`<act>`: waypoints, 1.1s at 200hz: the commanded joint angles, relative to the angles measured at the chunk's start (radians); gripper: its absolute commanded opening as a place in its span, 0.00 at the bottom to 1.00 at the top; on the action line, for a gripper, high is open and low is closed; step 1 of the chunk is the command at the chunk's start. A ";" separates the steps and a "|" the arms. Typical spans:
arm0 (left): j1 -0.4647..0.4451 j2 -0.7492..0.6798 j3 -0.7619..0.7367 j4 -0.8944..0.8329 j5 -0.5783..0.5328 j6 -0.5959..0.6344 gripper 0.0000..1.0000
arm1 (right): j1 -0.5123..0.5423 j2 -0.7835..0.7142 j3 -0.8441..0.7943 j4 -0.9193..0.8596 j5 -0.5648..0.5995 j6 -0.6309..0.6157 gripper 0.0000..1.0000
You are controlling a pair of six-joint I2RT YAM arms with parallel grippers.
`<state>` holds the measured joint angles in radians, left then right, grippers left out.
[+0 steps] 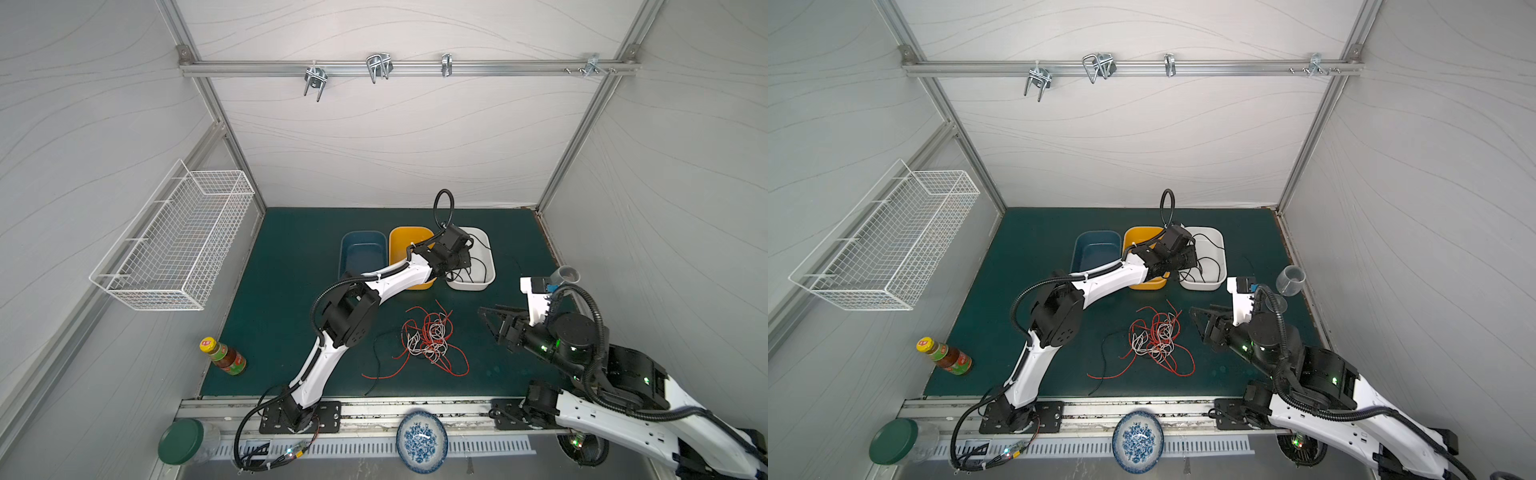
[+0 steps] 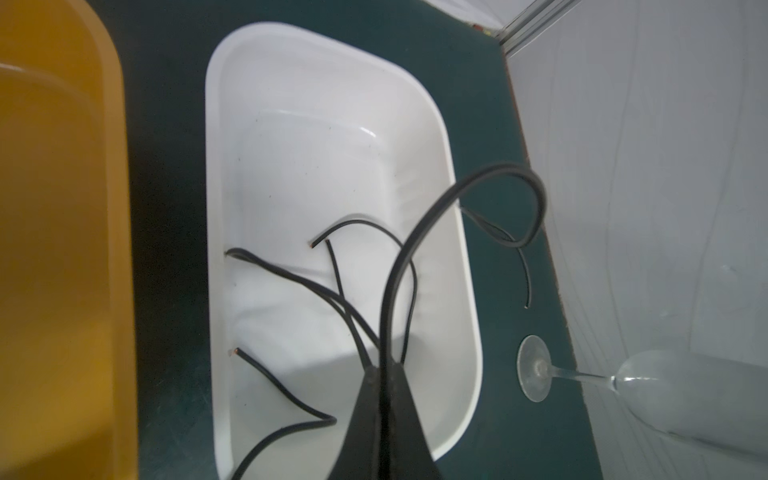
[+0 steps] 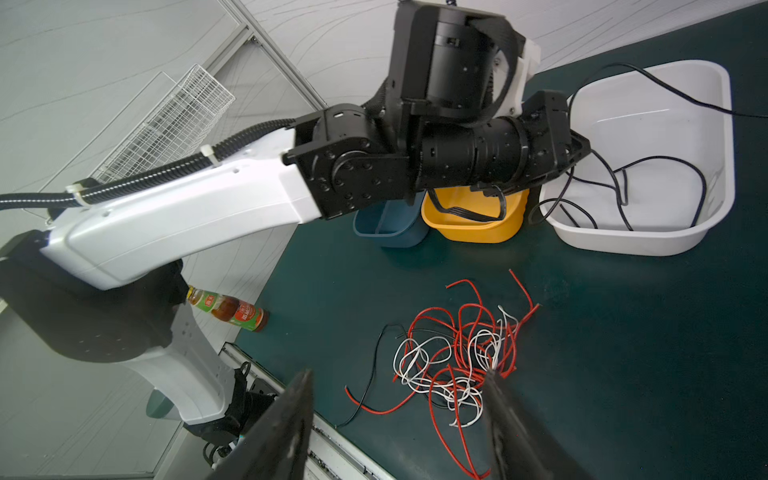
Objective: Untangle the cables
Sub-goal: 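Lower the black cable into the white tub and open the left gripper, then draw the left gripper toward the blue tub while the right moves to the white tub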
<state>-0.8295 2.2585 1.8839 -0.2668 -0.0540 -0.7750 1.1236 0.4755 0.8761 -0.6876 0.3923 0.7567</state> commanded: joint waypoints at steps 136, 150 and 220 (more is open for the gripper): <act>0.025 0.132 0.365 -0.221 0.068 0.042 0.44 | 0.004 0.031 0.053 -0.047 0.048 0.059 0.64; 0.035 0.119 0.380 -0.244 0.057 0.052 0.47 | 0.004 0.031 0.060 -0.070 0.067 0.066 0.65; 0.174 -0.215 0.075 -0.180 0.097 0.027 0.51 | -0.026 0.109 0.092 -0.196 0.210 0.079 0.72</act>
<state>-0.6956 2.2257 2.0319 -0.4988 0.0418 -0.7414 1.1225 0.5327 0.9489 -0.8108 0.5278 0.8215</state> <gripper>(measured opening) 0.511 0.711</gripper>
